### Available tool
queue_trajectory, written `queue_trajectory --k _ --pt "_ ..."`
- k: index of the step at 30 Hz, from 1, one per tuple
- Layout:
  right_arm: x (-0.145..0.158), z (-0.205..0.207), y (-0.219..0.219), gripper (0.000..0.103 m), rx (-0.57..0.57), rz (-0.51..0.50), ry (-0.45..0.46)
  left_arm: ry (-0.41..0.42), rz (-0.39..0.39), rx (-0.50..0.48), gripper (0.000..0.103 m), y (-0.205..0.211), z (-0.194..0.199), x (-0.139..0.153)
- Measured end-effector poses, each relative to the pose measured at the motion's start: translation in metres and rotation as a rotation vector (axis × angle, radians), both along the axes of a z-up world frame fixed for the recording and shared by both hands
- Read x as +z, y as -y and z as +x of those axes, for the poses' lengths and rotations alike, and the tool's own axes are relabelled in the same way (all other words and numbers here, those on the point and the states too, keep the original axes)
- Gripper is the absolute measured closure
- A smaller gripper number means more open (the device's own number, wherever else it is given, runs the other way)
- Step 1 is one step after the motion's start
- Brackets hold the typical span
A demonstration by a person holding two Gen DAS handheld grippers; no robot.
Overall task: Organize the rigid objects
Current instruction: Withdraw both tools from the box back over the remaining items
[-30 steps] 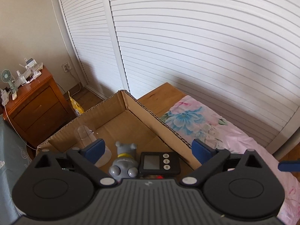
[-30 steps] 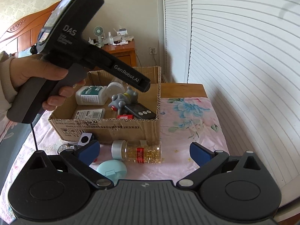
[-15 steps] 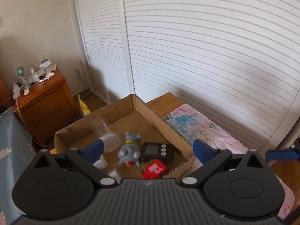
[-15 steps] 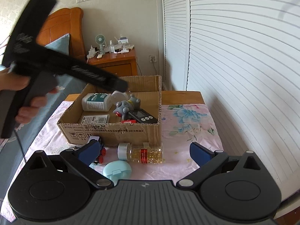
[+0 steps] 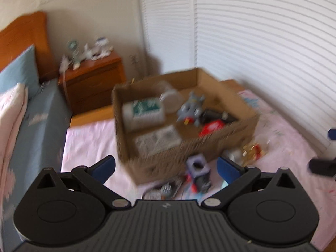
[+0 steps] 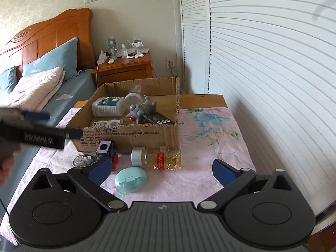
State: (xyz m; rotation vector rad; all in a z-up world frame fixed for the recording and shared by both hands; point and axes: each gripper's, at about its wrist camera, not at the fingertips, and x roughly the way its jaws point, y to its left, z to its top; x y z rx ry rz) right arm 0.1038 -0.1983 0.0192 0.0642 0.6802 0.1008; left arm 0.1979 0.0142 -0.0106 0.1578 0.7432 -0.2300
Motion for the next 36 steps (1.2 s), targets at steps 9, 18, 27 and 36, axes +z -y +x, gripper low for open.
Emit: queue_trajectory --k 9,18,27,36 --pt "-0.012 0.004 -0.005 0.000 -0.002 -0.014 -0.022 -0.058 -0.026 0.163 0.001 -0.024 -0.003 -0.055" --pt "-0.037 0.016 -0.016 0.000 0.027 -0.042 -0.080 -0.082 0.003 0.179 0.001 -0.019 0.010 -0.084" --pt "-0.056 0.034 -0.028 0.000 0.055 -0.046 -0.122 -0.140 -0.040 0.246 0.001 -0.039 0.018 -0.095" --pt "-0.067 0.048 -0.030 0.000 0.046 -0.053 -0.141 -0.158 -0.036 0.349 0.001 -0.059 0.014 -0.093"
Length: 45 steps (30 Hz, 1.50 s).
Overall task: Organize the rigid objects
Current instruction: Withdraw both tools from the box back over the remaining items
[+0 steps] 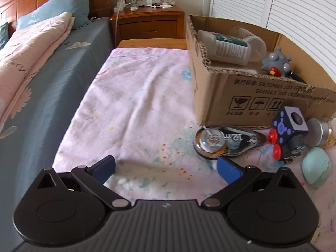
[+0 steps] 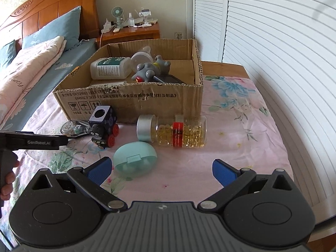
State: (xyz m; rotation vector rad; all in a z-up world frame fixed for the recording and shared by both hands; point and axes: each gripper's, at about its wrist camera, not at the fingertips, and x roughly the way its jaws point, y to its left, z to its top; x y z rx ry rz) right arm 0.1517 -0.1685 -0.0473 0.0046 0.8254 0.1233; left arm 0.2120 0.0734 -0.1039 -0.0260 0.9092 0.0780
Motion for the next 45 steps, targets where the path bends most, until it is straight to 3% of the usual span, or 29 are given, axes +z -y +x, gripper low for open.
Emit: queue_trajectory --k 3,9,18,29,38,42,45 --pt "-0.002 0.003 0.000 0.000 -0.003 0.006 -0.003 -0.003 0.014 -0.016 0.001 0.005 -0.001 0.005" --pt "-0.008 0.004 0.001 0.000 -0.001 0.020 -0.018 0.054 -0.074 -0.113 0.001 0.024 0.004 0.016" --pt "-0.010 0.006 0.009 0.000 -0.004 0.042 -0.024 0.052 -0.151 -0.142 0.001 0.036 0.020 0.002" --pt "-0.014 0.010 0.007 0.000 0.017 0.025 -0.036 0.078 -0.021 -0.154 0.001 0.044 0.019 -0.004" --pt "-0.039 0.017 -0.008 0.000 0.102 -0.020 -0.098 0.049 -0.025 -0.094 0.001 0.017 0.007 -0.003" --pt "-0.045 0.017 -0.022 0.000 0.135 -0.088 -0.063 0.057 -0.023 -0.087 0.001 0.018 0.005 -0.003" --pt "-0.045 0.019 -0.022 0.000 0.135 -0.082 -0.057 0.064 -0.022 -0.101 0.001 0.019 0.003 -0.004"
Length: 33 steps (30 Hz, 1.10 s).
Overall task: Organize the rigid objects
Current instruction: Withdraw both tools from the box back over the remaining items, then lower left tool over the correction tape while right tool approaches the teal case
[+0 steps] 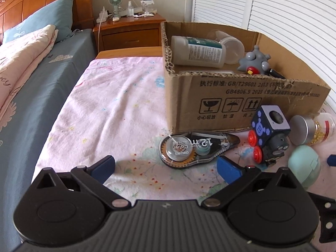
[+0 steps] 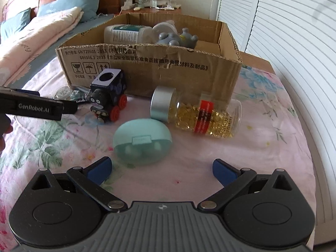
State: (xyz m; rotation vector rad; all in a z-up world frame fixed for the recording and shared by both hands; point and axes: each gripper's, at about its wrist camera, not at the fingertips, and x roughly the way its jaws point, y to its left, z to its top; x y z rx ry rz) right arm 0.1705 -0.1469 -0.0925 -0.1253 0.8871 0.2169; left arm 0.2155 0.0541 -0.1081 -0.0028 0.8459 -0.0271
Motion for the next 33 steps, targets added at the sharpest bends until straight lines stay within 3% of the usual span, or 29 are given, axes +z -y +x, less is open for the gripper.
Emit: queue_trajectory --k 6,17,27,30,33 --pt "0.011 0.006 -0.004 0.000 -0.020 0.083 0.023 -0.001 -0.001 -0.003 0.001 0.000 0.000 0.001" --pt "-0.001 0.021 -0.009 0.000 -0.137 0.017 0.030 -0.012 -0.001 -0.009 0.001 -0.004 0.001 0.001" --pt "-0.003 -0.001 0.013 0.000 -0.125 0.006 0.049 -0.053 0.012 0.118 0.001 -0.032 -0.008 0.005" --pt "-0.004 -0.002 0.012 0.000 -0.129 0.005 0.056 -0.030 -0.039 0.067 0.001 -0.021 -0.007 0.010" --pt "-0.003 -0.006 0.014 0.000 -0.125 0.006 0.062 0.002 -0.029 0.018 0.001 -0.001 -0.003 0.012"
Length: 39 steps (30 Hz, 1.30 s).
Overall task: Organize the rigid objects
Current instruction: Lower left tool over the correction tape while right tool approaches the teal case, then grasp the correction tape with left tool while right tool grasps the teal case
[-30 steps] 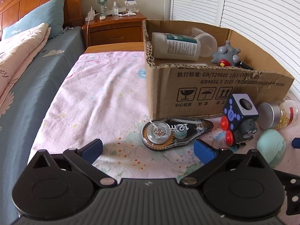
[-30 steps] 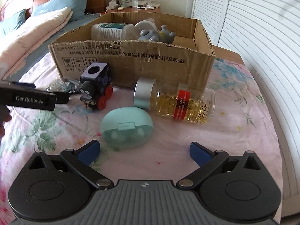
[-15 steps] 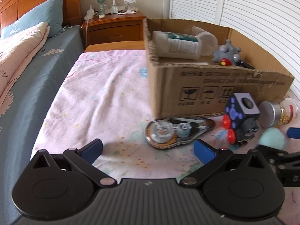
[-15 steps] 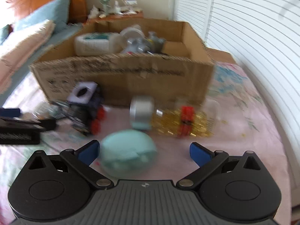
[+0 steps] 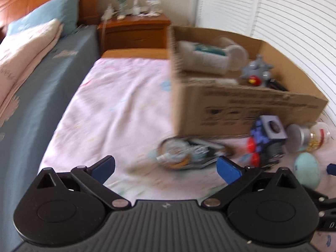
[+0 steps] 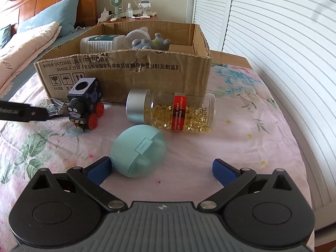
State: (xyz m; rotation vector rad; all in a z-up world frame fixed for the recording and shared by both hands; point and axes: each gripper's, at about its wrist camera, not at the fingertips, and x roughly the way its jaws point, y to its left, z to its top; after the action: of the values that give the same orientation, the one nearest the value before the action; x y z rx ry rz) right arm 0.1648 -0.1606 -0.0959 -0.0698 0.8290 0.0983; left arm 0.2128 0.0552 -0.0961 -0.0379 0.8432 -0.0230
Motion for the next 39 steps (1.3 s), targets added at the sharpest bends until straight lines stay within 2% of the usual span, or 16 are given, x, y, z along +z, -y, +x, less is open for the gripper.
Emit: queue_trajectory --k 4,6,10,11,14,18,23,32,39 --pt "0.000 -0.001 0.001 0.000 0.008 0.001 0.001 -0.009 0.016 -0.043 0.001 0.018 0.009 -0.008" --pt "0.000 -0.001 0.001 0.000 0.013 0.001 0.002 0.011 0.039 -0.043 0.001 0.023 0.008 -0.010" --pt "-0.001 -0.002 0.002 0.000 0.017 0.002 0.009 0.022 0.024 -0.031 0.002 0.021 0.011 -0.011" --pt "-0.001 -0.002 0.002 0.000 0.018 0.002 0.008 0.022 0.024 -0.032 0.002 0.022 0.011 -0.011" --pt "-0.001 -0.001 0.002 0.000 0.018 0.003 0.008 0.035 0.025 -0.053 0.014 0.022 0.010 -0.008" --pt "0.000 0.002 -0.001 0.000 0.006 0.003 -0.009 0.030 0.026 -0.060 0.014 0.020 0.008 -0.007" --pt "0.000 0.002 -0.023 0.000 0.084 0.011 -0.008 0.034 0.026 -0.060 0.014 0.020 0.007 -0.008" --pt "0.001 0.001 -0.038 0.013 0.191 0.013 0.047 0.037 0.025 -0.074 0.013 0.019 0.006 -0.008" --pt "0.005 0.009 -0.038 0.037 0.159 0.009 0.063 0.040 0.026 -0.070 0.013 0.020 0.007 -0.008"
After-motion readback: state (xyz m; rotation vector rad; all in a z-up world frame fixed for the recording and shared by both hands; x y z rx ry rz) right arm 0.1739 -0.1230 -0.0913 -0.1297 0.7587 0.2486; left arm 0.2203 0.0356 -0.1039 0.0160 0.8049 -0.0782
